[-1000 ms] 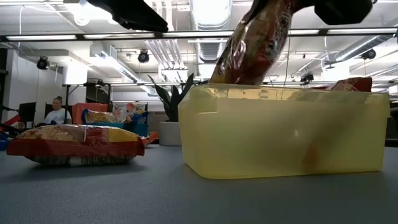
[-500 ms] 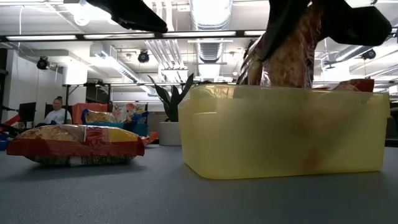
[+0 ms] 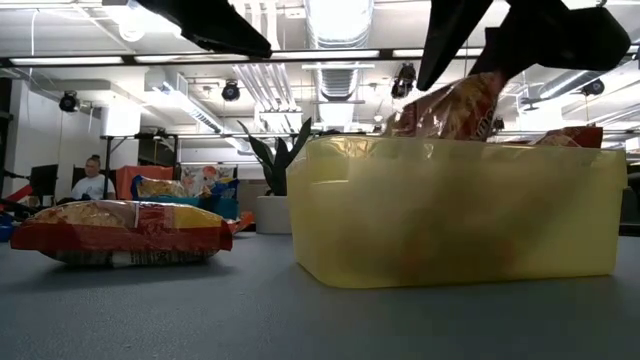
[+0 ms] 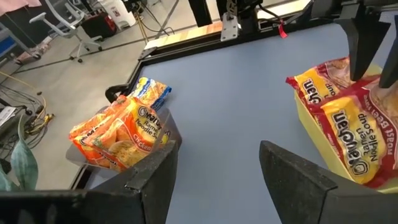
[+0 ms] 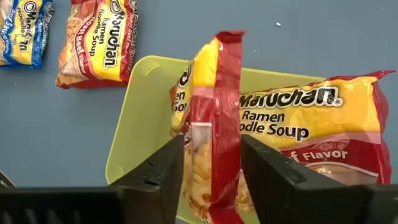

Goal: Sort Maruchan noodles
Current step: Put the red bag into the yellow bin, then put the orange bag into the black bin

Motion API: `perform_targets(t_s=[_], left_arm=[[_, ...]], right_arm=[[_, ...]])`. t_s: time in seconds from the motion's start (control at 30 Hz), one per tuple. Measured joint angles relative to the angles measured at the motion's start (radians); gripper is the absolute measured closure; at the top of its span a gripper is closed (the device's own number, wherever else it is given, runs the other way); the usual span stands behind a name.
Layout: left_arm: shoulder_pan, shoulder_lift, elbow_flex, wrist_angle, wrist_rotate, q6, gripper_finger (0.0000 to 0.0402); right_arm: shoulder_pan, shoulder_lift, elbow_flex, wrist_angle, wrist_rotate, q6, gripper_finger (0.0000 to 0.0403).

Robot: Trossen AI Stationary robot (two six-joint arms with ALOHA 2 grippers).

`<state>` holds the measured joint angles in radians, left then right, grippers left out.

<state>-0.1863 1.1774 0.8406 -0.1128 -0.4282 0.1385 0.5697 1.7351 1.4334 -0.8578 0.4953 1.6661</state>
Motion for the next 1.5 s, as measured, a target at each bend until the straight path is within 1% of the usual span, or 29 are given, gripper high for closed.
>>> perform_targets(t_s=[0.2,0.33,0.43,0.53,0.67,0.73,0.83,0.93,1.0,1.07,1.17,1.33,1.43,1.5], left_arm=[[0.0,0.0,0.0,0.0,0.0,-0.006,0.0192],[0.0,0.0,0.0,-0.001,0.001,-0.021,0.0192],[-0.001,0.0,0.0,-0.016,0.013,-0.04,0.0192],[-0.001,0.0,0.0,-0.033,0.036,-0.06,0.0192],[-0.002,0.0,0.0,-0.066,0.053,-0.11,0.0192],[-0.002,0.0,0.0,-0.095,0.053,-0.146,0.0192],[-0.002,0.0,-0.007,-0.134,0.053,-0.203,0.0192],[-0.002,0.003,-0.036,-0.138,0.053,-0.239,0.0192],[-0.002,0.006,-0.052,-0.138,0.053,-0.251,0.0192],[-0.002,0.009,-0.061,-0.138,0.053,-0.263,0.0192],[-0.001,0.009,-0.062,-0.132,0.052,-0.286,0.0192],[-0.001,0.009,-0.05,-0.133,0.052,-0.334,0.0192],[-0.001,0.01,-0.05,-0.167,0.037,-0.376,0.0192],[0.001,0.012,-0.05,-0.22,0.001,-0.45,0.0192]], right_arm=[[-0.001,-0.013,0.003,-0.024,-0.015,-0.035,0.0225],[-0.001,-0.053,0.031,-0.141,-0.024,-0.047,0.022],[-0.001,-0.098,0.041,-0.204,-0.023,-0.124,0.0221],[-0.001,-0.139,0.039,-0.246,-0.023,-0.24,0.022],[-0.034,-0.176,0.036,-0.308,-0.022,-0.434,0.022],[-0.053,-0.194,0.035,-0.344,0.013,-0.543,0.022],[-0.062,-0.226,0.021,-0.353,0.085,-0.792,0.022],[-0.083,-0.269,-0.018,-0.35,0.133,-1.005,0.0224],[-0.111,-0.322,-0.063,-0.329,0.188,-1.109,0.023],[-0.143,-0.39,-0.126,-0.261,0.238,-1.205,0.0238],[-0.203,-0.509,-0.253,-0.081,0.238,-1.337,0.0251],[-0.276,-0.695,-0.512,0.388,0.238,-1.568,0.027],[-0.292,-0.766,-0.653,0.71,0.229,-1.713,0.0278],[-0.295,-0.798,-0.728,0.886,0.211,-1.807,0.0282]])
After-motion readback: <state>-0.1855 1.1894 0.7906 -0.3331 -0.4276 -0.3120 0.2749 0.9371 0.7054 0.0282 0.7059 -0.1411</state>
